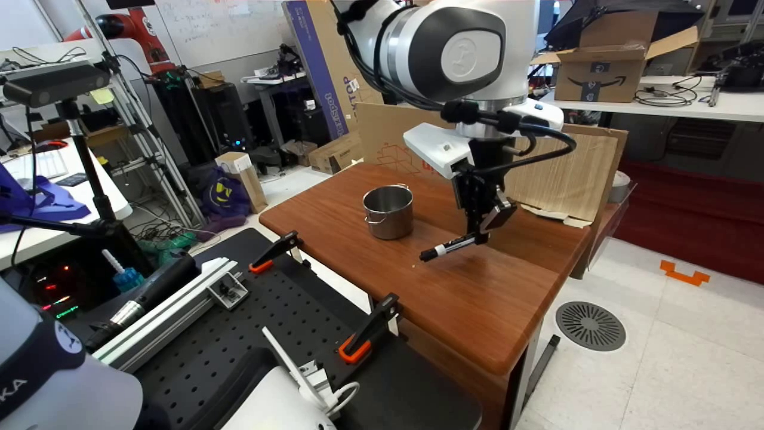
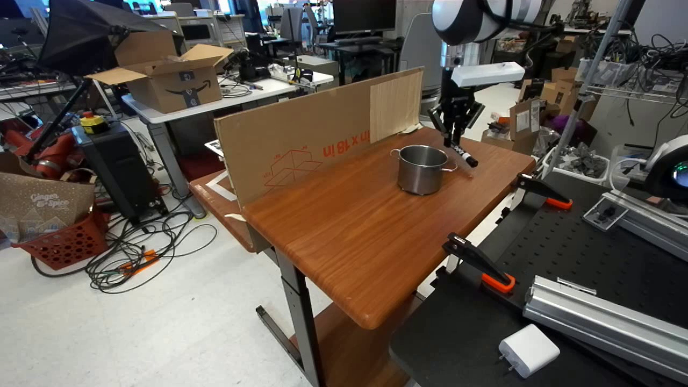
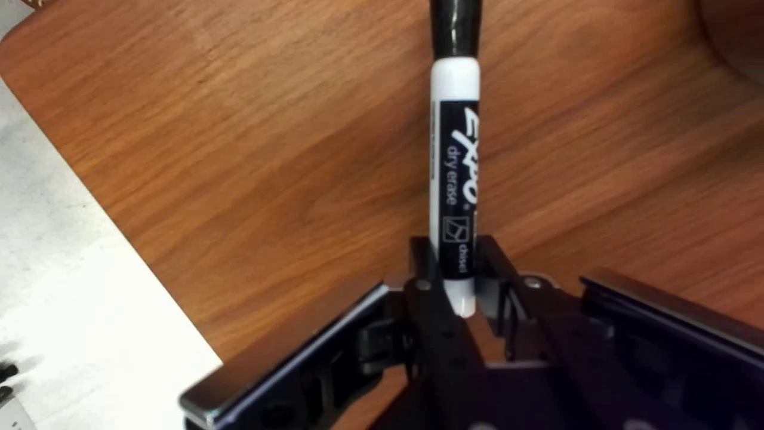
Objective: Put the marker inside the cup
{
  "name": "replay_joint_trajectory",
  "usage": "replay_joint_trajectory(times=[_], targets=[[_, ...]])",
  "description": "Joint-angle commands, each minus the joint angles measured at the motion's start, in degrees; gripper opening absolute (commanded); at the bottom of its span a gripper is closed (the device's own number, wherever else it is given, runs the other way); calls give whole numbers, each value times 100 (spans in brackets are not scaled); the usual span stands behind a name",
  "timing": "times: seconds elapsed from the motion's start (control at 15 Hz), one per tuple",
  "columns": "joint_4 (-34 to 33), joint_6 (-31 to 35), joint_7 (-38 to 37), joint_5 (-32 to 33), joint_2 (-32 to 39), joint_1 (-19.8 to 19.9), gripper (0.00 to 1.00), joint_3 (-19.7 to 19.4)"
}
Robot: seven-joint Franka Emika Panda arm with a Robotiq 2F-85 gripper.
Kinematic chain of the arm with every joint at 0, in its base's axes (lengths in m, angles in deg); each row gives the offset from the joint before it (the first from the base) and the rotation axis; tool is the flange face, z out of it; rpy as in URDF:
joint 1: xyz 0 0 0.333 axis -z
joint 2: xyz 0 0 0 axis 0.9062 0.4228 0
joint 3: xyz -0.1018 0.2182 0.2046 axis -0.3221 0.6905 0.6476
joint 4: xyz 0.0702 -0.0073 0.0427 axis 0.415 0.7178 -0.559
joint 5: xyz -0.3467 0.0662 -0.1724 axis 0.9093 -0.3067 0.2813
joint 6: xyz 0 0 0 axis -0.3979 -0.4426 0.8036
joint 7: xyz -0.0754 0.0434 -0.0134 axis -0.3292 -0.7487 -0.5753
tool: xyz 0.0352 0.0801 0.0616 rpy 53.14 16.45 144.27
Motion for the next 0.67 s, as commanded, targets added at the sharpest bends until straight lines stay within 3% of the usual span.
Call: replay_joint_trajectory(times=[0.0,0.6], targets=[[811,743,26,145,-737,15,5,22],[2624,2478,-138,253,-2498,-218,5,167]])
